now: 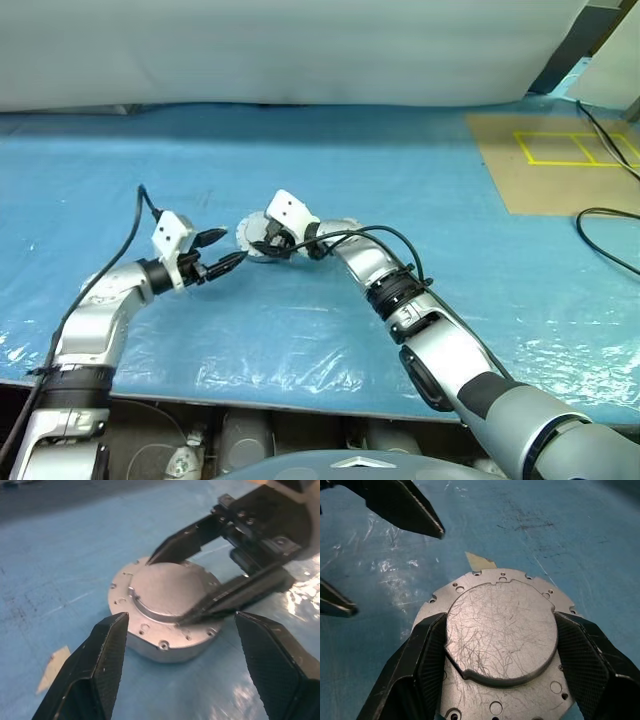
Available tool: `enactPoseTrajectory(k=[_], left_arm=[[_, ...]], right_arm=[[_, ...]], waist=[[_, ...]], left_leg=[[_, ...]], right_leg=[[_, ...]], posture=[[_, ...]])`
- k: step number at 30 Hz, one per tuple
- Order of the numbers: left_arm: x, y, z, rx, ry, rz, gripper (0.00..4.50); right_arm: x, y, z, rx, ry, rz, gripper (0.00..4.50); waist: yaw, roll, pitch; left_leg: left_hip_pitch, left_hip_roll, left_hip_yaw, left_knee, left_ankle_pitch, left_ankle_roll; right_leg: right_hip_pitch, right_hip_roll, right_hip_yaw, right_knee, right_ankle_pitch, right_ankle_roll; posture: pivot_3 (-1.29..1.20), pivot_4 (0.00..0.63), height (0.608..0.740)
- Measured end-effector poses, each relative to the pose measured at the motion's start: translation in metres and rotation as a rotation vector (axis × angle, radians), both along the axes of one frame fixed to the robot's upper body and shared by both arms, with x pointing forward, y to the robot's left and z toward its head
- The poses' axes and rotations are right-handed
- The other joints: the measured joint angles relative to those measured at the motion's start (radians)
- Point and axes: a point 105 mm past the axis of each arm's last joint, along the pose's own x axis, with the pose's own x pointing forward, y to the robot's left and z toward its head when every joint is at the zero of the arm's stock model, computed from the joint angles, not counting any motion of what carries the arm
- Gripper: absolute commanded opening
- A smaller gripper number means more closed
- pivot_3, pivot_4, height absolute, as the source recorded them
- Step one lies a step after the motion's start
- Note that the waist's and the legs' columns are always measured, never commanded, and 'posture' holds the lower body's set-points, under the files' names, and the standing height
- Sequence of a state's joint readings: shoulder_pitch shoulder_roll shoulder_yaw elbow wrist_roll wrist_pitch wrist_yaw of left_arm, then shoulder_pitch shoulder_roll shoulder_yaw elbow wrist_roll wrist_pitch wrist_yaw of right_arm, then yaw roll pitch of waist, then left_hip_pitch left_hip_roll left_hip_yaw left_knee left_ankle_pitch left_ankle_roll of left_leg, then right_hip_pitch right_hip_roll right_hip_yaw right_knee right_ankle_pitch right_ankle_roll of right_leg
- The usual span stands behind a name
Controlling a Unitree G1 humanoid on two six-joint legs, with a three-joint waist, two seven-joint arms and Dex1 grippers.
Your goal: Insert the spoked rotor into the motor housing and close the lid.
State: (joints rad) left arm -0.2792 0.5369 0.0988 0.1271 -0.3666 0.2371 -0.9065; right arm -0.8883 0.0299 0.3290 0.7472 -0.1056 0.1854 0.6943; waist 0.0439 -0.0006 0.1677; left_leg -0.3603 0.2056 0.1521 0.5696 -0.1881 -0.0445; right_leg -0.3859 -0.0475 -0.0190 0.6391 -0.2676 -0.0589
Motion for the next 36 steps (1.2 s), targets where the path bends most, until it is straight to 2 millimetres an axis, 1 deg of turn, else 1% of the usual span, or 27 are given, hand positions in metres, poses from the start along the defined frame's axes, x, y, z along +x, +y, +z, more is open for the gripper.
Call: enactPoseTrajectory(k=[2,3,4,6,12,13,22,29,33,36], left_arm=[[0.006,-0.008,0.002,-0.018,-0.006,-0.017,3.58],[0.010,-0.012,0.003,-0.028,-0.014,-0.026,3.17],[0.012,-0.015,0.005,-0.037,-0.018,-0.031,2.96],[0.015,-0.018,0.005,-0.058,-0.017,-0.050,2.29],[0.020,-0.017,0.001,-0.077,0.007,-0.040,0.20],[0.021,-0.016,0.000,-0.079,0.011,-0.038,0.03],[0.027,-0.014,-0.007,-0.045,0.009,-0.022,0.03],[0.029,0.001,-0.010,-0.038,0.015,0.025,0.03],[0.025,0.000,-0.013,-0.038,0.031,0.008,0.03],[0.024,-0.004,-0.012,-0.036,0.030,-0.010,0.03]], right_arm=[[-0.001,0.001,0.001,0.006,0.009,0.006,2.96],[-0.002,0.001,0.001,0.008,0.011,0.007,2.96],[-0.002,0.002,0.001,0.009,0.012,0.008,2.96],[-0.003,0.002,0.001,0.014,0.013,0.007,2.96],[-0.004,-0.002,0.001,0.021,0.008,-0.002,2.96],[-0.004,-0.003,0.001,0.021,0.009,-0.005,2.96],[-0.004,-0.004,0.000,0.023,0.010,-0.016,2.96],[-0.004,-0.004,0.001,0.024,0.011,-0.019,2.96],[-0.005,-0.005,0.001,0.026,0.011,-0.019,2.96],[-0.005,-0.005,0.001,0.026,0.012,-0.020,2.96]], waist=[[0.000,0.000,0.000],[0.000,0.000,0.000],[-0.001,0.000,0.000],[-0.001,0.000,0.000],[0.001,0.000,0.000],[0.002,0.000,0.000],[0.002,0.000,0.000],[0.003,0.000,0.000],[0.003,0.000,0.000],[0.003,0.000,0.000]], left_leg=[[-0.001,0.000,0.000,-0.001,0.000,0.000],[-0.002,0.000,0.000,-0.002,0.000,0.000],[-0.002,0.000,0.000,-0.003,0.000,0.000],[-0.002,0.000,0.000,-0.005,0.000,0.000],[-0.002,-0.001,0.000,-0.006,0.000,0.000],[-0.002,-0.001,0.000,-0.006,0.000,0.000],[-0.003,-0.001,0.000,-0.007,0.000,0.000],[-0.004,-0.001,0.000,-0.008,0.000,0.000],[-0.004,-0.001,0.000,-0.009,0.000,0.000],[-0.004,-0.001,0.000,-0.009,0.000,0.000]], right_leg=[[-0.001,0.000,0.000,0.000,0.000,0.000],[-0.002,0.000,0.000,0.000,0.000,0.000],[-0.002,0.000,0.000,0.000,0.000,0.000],[-0.003,0.000,-0.001,0.000,0.000,0.001],[-0.003,0.000,-0.002,-0.001,0.000,0.000],[-0.003,0.000,-0.002,-0.002,0.000,0.000],[-0.003,0.000,-0.002,-0.004,0.000,0.000],[-0.003,0.000,-0.003,-0.005,0.000,0.000],[-0.003,0.000,-0.003,-0.006,0.000,0.000],[-0.003,0.000,-0.003,-0.007,0.000,0.000]], posture=[[0.00,0.150,0.740],[0.00,0.150,0.740],[0.00,0.150,0.740],[0.00,0.150,0.740],[0.00,0.150,0.740],[0.00,0.150,0.740],[0.00,0.150,0.740],[0.00,0.150,0.740],[0.00,0.150,0.740],[0.00,0.150,0.740]])
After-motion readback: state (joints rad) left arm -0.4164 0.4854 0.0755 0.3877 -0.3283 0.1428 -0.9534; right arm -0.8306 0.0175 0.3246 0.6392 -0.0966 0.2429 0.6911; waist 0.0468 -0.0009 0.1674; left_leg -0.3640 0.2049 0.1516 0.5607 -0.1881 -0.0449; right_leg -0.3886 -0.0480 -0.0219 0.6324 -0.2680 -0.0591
